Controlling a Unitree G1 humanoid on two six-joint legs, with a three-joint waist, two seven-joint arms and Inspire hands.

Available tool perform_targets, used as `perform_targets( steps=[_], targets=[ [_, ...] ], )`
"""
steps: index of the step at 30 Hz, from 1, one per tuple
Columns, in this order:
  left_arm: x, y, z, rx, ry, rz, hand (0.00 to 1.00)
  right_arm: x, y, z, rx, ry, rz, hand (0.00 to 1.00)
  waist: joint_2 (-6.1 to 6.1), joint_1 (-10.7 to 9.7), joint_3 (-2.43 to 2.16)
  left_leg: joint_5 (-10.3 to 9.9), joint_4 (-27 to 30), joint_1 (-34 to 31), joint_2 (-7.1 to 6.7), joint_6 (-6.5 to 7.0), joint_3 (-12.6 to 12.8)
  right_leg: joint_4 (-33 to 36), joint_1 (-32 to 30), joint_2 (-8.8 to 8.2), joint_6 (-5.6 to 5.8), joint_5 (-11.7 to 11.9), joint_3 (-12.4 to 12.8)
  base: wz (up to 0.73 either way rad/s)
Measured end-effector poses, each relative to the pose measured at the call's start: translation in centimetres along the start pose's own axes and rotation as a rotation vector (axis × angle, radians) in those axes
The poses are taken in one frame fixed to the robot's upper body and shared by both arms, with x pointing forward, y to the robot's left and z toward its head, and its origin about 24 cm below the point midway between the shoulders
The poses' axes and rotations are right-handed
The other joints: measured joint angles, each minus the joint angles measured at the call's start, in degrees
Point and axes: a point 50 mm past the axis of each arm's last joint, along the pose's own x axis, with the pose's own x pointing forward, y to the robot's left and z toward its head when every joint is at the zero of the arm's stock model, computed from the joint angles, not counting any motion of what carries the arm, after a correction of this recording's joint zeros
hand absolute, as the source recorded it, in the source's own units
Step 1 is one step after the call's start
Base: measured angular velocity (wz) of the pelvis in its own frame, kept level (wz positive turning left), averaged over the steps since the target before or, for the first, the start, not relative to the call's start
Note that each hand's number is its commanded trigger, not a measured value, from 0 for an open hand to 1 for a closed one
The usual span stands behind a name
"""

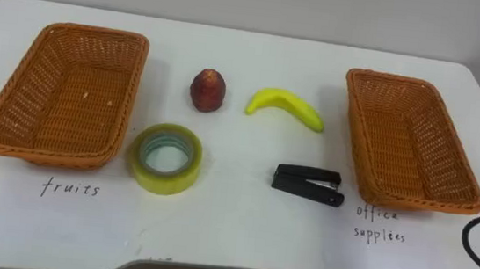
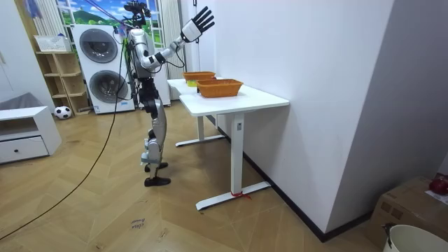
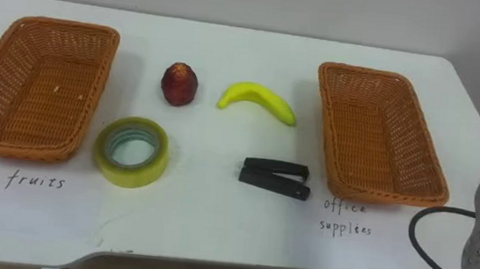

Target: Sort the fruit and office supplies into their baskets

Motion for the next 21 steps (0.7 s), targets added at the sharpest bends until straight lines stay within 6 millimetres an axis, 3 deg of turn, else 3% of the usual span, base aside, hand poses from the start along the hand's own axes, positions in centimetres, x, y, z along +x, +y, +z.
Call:
perform_targets(
  steps=[12, 21],
  targets=[
    [0.1, 0.0, 0.7, 0.060, -0.020, -0.022, 0.00, 0.0, 2.1, -0.5, -0.024, 0.029, 0.214, 0.00, 0.13, 0.02, -0.06, 0.01, 0.01, 0.00, 0.00, 0.00, 0.13, -0.08, -0.28, 0.03, -0.03, 0.02, 0.20, 0.00],
    [0.3, 0.4, 1.3, 0.105, -0.026, -0.037, 0.00, -0.7, 4.2, -1.4, -0.124, 0.060, 0.390, 0.00, -0.79, 0.08, 0.00, 0.02, 0.16, -0.19, -0.04, 0.00, -0.04, -0.08, -0.02, -0.02, -0.02, 0.03, -0.02, 0.00]
  ],
)
